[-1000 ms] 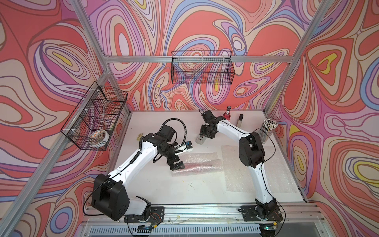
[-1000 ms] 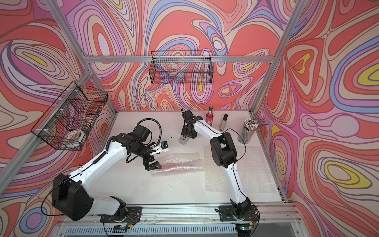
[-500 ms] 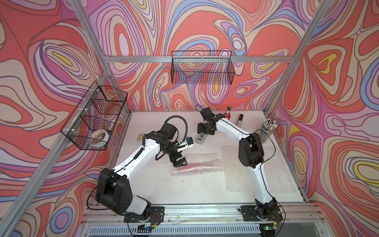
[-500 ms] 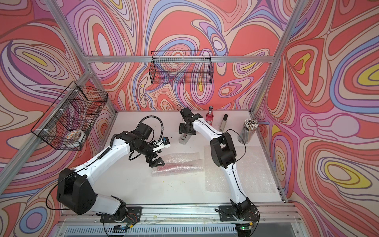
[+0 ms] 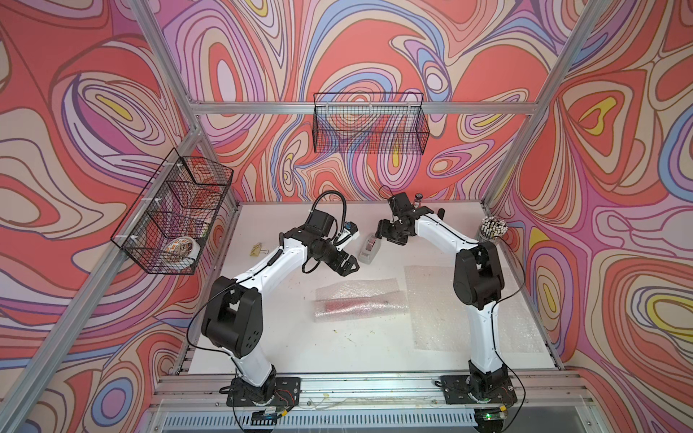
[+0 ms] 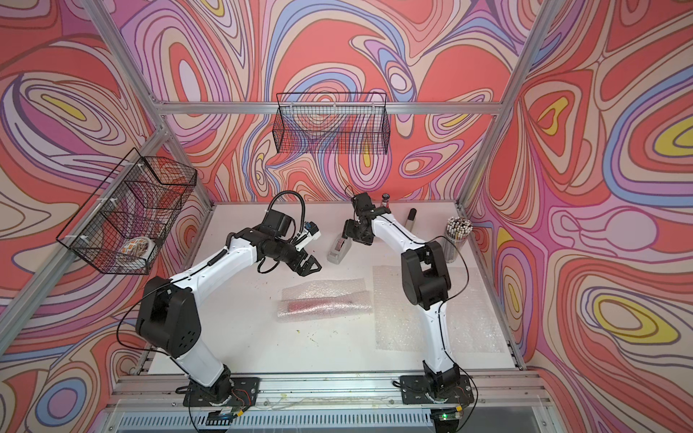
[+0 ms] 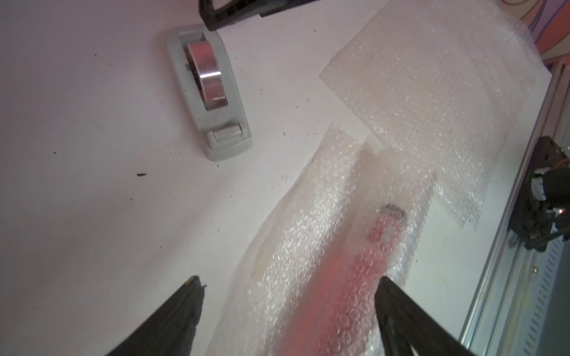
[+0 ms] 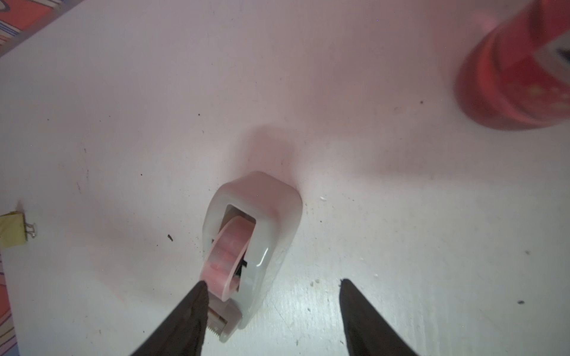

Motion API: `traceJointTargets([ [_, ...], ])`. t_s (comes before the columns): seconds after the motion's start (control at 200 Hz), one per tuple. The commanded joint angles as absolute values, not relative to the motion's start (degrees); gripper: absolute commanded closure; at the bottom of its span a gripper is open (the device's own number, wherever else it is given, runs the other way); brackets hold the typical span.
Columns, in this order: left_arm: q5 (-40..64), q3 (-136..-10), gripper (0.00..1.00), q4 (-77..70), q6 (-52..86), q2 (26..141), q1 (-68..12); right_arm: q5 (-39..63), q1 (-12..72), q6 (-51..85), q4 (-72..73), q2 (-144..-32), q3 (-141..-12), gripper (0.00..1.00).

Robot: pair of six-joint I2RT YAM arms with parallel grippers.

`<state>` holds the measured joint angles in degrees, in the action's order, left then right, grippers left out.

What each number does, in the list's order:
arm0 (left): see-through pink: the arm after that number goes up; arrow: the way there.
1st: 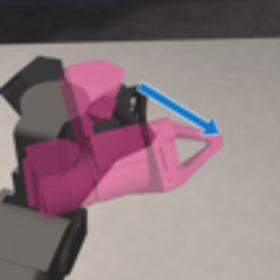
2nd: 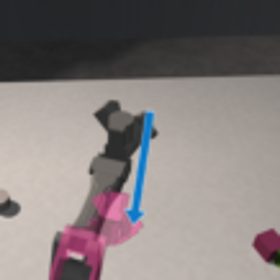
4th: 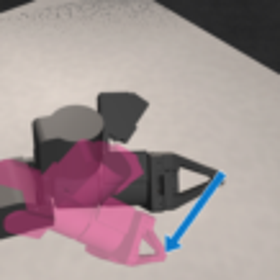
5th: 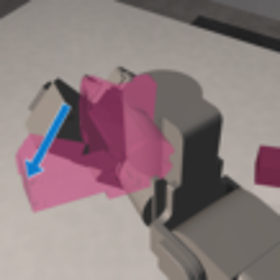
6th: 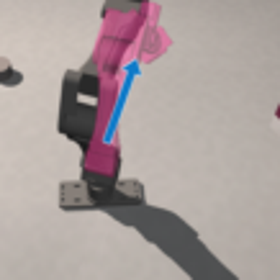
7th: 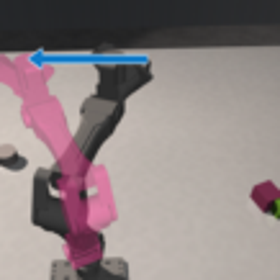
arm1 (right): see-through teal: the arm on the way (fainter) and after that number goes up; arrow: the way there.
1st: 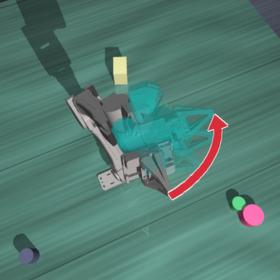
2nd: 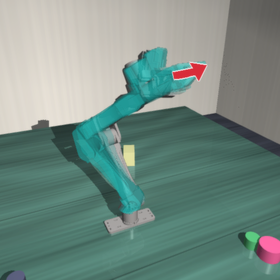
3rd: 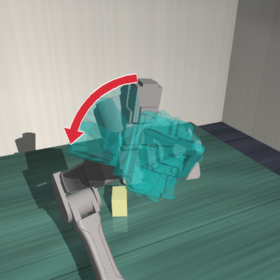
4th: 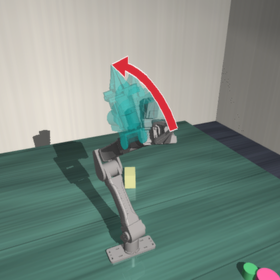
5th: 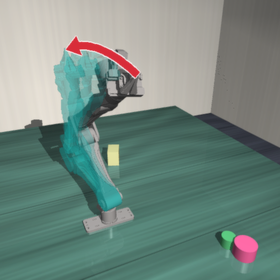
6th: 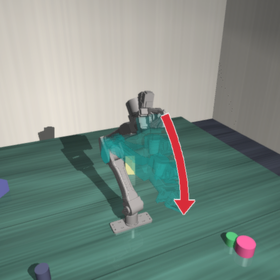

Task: Wrap wine bottles in bubble wrap
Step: Move the Tape Cutter to the center of the board.

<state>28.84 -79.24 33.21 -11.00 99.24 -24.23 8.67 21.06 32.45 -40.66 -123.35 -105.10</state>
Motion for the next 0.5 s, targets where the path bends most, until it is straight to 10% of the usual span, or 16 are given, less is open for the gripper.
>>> traceJointTargets([
  [0.0,32.1,-83.1,0.15,29.7,-3.4,103.4,-23.7,11.8,20.5,33.2,-36.3,-119.3,-101.6,0.35],
  [0.496,44.5,-104.3,0.29,33.2,12.2,127.2,-20.6,20.0,19.6,35.6,-24.9,-115.8,-89.6,0.58],
])
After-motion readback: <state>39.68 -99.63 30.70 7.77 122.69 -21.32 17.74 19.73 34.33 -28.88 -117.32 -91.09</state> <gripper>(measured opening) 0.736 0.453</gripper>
